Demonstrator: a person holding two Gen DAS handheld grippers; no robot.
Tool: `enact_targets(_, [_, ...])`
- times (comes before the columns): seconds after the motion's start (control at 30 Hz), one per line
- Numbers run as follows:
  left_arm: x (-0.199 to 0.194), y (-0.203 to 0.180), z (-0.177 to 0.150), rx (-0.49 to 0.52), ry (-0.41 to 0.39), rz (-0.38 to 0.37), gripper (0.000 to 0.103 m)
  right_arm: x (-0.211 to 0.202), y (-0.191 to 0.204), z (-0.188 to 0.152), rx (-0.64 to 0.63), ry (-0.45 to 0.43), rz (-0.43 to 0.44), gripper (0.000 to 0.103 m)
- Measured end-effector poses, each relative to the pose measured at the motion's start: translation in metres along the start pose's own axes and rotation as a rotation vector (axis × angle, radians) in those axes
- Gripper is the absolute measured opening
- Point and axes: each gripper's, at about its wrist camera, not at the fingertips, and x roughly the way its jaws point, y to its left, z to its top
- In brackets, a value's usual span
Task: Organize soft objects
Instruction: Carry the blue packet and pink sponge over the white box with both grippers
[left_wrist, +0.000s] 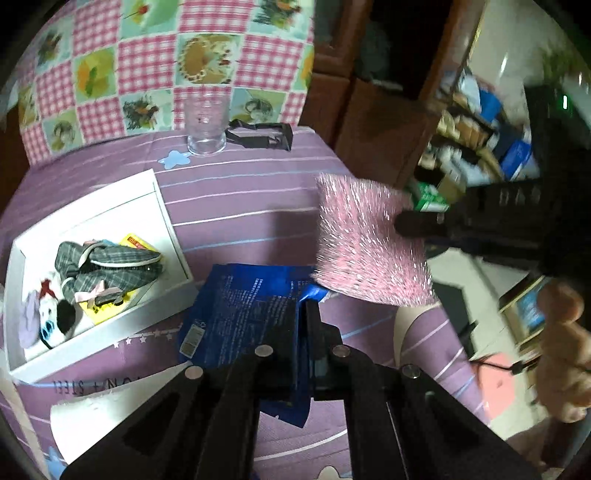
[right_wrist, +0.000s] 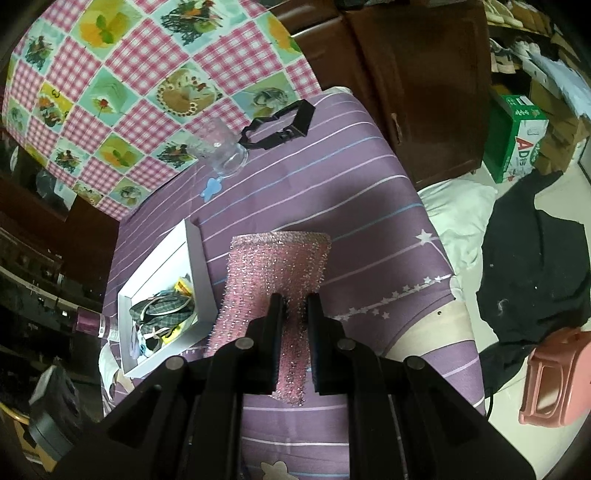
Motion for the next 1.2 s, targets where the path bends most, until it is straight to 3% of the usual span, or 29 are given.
enact_targets(0.33, [-0.034,0.028,0.007,-0.051,-0.079,-0.065,0.002,0.000,0.013,-0.002,-0.029,-0.010,-0.051,0.014])
enact_targets(0.63, [-0.064,0.047,0.012,-0.093,-0.147,-0.072,0.002,-0.008,0.041,-0.009,-0.078,-0.022,0.036,0.014])
enact_targets(0.9, [-0.093,0.064,0.021,-0.105,-0.227,-0.029,0.002,-0.020,0.052,-0.013,-0.090,-0.046,0.076,0.014])
enact_targets(1.0, [-0.100,0.072,0.023,-0.126,-0.238,-0.058,0.002,-0.026,0.054,-0.015,-0.087,-0.062,0.082,0.014])
enact_targets(1.2, [-0.113,0.084,0.025,-0.142,-0.273,-0.037,0.002,-0.025,0.058,-0.016,-0.083,-0.063,0.109,0.014])
